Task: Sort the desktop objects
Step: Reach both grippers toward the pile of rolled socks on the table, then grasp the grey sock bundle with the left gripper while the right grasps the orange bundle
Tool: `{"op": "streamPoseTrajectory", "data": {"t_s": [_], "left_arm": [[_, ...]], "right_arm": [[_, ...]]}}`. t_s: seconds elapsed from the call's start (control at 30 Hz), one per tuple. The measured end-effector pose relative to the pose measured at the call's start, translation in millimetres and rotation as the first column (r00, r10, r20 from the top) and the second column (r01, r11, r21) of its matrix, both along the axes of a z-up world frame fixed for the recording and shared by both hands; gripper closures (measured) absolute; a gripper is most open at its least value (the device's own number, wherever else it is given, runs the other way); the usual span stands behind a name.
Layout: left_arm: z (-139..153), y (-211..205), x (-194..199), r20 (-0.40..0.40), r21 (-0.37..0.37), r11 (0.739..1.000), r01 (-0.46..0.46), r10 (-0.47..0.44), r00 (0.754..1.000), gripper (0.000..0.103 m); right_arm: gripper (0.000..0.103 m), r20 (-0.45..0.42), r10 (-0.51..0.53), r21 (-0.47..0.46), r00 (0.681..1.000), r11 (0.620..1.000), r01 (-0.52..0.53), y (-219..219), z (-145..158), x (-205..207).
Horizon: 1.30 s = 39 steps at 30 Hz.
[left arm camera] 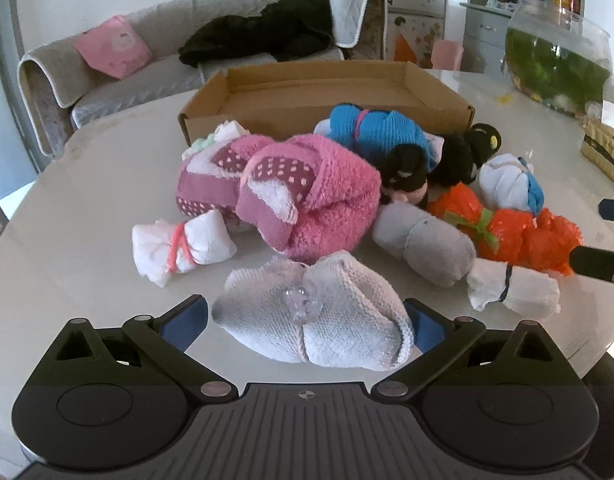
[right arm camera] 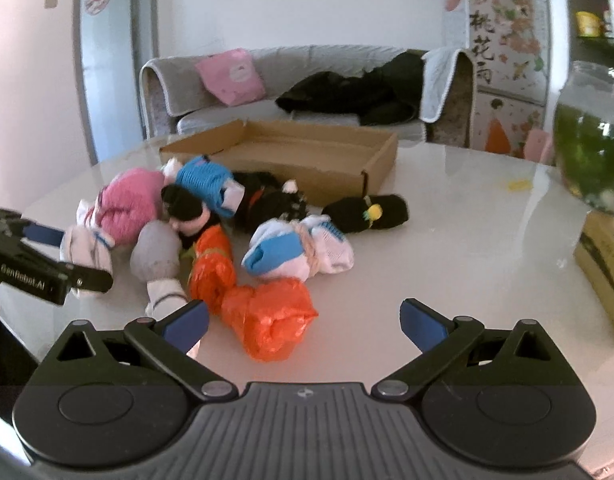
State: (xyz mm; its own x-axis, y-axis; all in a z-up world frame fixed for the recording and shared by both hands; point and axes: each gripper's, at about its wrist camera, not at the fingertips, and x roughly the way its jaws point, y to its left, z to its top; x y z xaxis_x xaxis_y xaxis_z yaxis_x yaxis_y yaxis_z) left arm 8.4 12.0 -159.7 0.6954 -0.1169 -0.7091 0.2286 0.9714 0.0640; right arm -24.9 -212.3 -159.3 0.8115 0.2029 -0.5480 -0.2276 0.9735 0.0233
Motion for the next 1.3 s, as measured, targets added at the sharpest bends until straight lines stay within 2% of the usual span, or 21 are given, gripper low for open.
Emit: {"op": "streamPoseTrajectory", "data": {"t_s": [0.03,0.2,0.33,0.43,0.5,0.87,1.1,1.3], "left_arm": [[-2,0,1,-0.008,0.0,1.0,0.004,-0.004,1.0,0.0],[-7,1,4,-0.007,-0.015,1.0,-0.01,0.01,1.0,0.0],[-10,0,4,0.013,-0.024,1.0,-0.02,0.021,1.0,0.0],[-10,-1,4,0.02,-0.028,0.999,-0.026,0.026,0.999,0.0],[-11,-1,4,0.022,-0.033,0.999,-0.03,0.031,0.999,0.0],[-6,1,1,0.007,-0.048,0.999,-0.02,0.02,1.0,0.016],[8,7,-10,0.028,-0.052,0.999,-0.014,0.016,0.999,0.018],[36,15,-21,0.073,-0.058,0.998,-0.022,0.026,0.997,0.018]], "right_arm": [[0.006,-0.01,0.005,-0.005,1.0,1.0,-0.005,0,-2,2],[0.025,-0.055,0.033,0.017,0.998,0.999,-0.032,0,-13,8],[0.026,-0.045,0.054,0.018,0.998,0.998,-0.053,4,-13,6],[0.036,-0.036,0.073,0.024,0.997,0.997,-0.072,6,-12,4],[0.05,-0.027,0.081,0.018,0.996,0.997,-0.081,7,-11,3],[0.053,-0.019,0.091,0.019,0.996,0.996,-0.091,9,-6,-3],[0.054,-0.003,0.07,0.041,0.998,0.997,-0.07,1,4,-5],[0.054,0.022,0.063,0.052,0.998,0.997,-0.064,-8,20,-5]]}}
